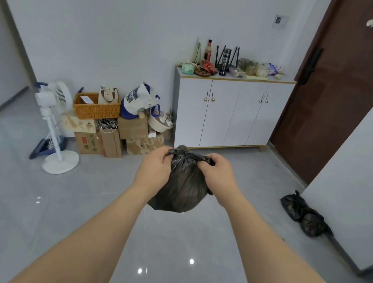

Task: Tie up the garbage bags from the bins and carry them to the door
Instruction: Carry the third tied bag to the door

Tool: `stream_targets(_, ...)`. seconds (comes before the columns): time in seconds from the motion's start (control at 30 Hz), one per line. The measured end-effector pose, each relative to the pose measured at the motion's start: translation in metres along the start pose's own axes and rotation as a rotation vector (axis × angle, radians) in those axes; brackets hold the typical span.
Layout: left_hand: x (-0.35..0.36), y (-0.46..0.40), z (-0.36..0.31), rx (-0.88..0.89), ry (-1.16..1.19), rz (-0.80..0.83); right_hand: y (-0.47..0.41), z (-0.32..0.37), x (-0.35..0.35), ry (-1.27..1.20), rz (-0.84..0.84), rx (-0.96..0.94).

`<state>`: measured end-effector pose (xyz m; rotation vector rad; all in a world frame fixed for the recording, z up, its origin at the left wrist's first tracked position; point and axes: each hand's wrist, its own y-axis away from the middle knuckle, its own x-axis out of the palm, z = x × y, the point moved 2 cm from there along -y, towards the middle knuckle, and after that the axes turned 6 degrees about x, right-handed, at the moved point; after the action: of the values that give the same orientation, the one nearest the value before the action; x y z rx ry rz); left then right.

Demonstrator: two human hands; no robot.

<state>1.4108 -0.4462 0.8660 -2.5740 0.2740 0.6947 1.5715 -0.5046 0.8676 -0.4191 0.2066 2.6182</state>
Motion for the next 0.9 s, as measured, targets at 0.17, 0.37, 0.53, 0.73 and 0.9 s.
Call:
stream_targets(0.17,0.008,-0.094,0.033,0.008,-0.047,0.031,-0.098,0.015,0.024,-0.02,-0.003,0.015)
stream_targets(0.37,0.009,-0.209,0.052,0.046,-0.086,0.072,-0.201,0.055,0.036,0.004,-0.035,-0.039)
stream_targets(0.53,0.026,-0.282,0.084,0.041,-0.062,0.109,-0.275,0.067,0.049,0.029,-0.068,-0.03)
stream_targets(0.73,0.037,-0.396,0.137,0.103,-0.072,0.131,-0.384,0.083,0.083,0.041,-0.075,-0.014)
stream_targets(0.9,0.045,-0.506,0.18,0.134,-0.107,0.145,-0.485,0.101,0.115,-0.011,-0.123,0.03)
